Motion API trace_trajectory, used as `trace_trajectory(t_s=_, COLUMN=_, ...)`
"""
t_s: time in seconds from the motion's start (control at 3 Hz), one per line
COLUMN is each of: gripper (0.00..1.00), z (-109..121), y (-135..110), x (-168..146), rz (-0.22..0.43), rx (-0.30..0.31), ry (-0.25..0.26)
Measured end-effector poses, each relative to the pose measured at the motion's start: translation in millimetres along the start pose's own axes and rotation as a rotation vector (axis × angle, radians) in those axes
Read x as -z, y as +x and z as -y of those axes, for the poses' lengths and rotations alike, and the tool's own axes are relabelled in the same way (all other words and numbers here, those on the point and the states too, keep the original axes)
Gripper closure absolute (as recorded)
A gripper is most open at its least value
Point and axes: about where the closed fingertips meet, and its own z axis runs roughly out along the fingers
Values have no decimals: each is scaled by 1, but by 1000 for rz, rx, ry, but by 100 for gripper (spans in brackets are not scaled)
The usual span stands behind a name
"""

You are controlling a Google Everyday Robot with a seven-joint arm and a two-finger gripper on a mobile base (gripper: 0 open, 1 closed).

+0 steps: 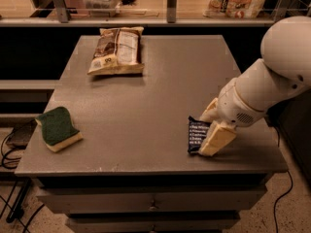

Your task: Move rxbar blueberry near sponge

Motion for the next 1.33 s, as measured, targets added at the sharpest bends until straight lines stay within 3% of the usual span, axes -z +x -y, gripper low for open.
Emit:
trace_trajectory(t_s=0.33, gripper=100, z=8, y=-29, x=0, rz=53, rx=51, ry=15)
trace_trajectory(t_s=1.0, gripper=100, z=29, y=-123, x=-5, rz=248, rx=182, ry=15)
trace_trajectory(t_s=1.33, gripper=100, z=29, y=-125, x=-4, rz=252, rx=183, ry=16)
